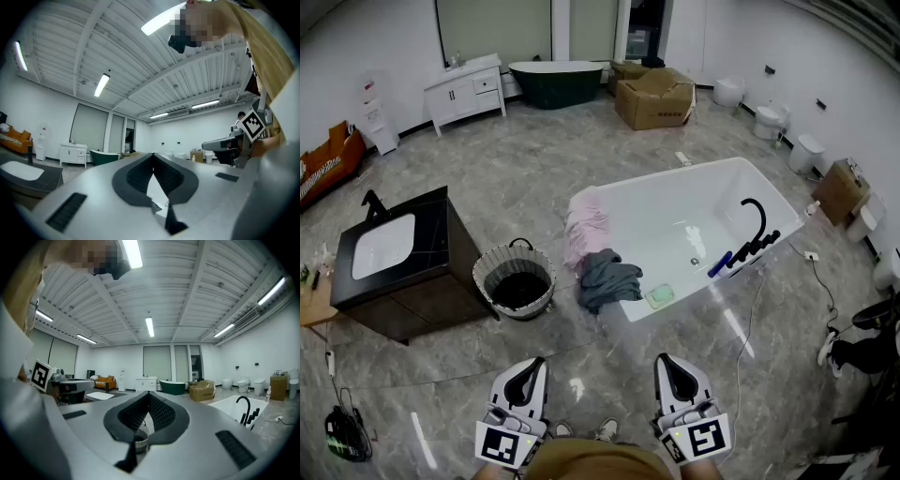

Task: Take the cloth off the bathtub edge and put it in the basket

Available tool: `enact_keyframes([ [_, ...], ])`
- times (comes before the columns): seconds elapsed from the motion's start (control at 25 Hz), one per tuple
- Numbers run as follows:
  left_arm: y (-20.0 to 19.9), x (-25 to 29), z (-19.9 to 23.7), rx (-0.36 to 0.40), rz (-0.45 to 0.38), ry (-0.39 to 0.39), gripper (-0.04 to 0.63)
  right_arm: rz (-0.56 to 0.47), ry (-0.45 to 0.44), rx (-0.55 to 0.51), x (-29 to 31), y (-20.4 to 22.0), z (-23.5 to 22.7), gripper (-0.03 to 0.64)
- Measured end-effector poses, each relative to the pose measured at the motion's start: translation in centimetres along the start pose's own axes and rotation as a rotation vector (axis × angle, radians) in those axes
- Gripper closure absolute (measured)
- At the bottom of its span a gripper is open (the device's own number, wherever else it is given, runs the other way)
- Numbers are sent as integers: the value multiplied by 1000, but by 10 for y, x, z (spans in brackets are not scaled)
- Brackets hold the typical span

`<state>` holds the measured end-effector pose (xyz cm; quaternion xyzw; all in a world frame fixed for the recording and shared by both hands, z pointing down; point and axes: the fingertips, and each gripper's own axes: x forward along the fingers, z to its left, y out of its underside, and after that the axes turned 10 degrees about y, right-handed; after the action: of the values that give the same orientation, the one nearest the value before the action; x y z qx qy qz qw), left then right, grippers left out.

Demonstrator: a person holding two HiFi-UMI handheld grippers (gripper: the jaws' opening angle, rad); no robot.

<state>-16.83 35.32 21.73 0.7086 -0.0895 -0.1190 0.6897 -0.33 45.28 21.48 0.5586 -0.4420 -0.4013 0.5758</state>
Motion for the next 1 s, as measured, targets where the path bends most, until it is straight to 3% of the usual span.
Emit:
enact_keyframes([
  [0.36, -19, 15, -10, 42, -73, -13, 589, 9, -14, 7, 5, 1, -14, 614],
  [0.56, -6, 21, -16, 52, -22, -71, 589, -37, -5, 10, 2, -4, -33, 612],
  [0.72, -13, 29, -19, 88, -62, -123, 589, -67, -12, -34, 3, -4, -44, 612],
  [1.0, 2, 39, -18, 87, -25, -122, 589, -48, -48, -13, 13, 3, -41, 612],
])
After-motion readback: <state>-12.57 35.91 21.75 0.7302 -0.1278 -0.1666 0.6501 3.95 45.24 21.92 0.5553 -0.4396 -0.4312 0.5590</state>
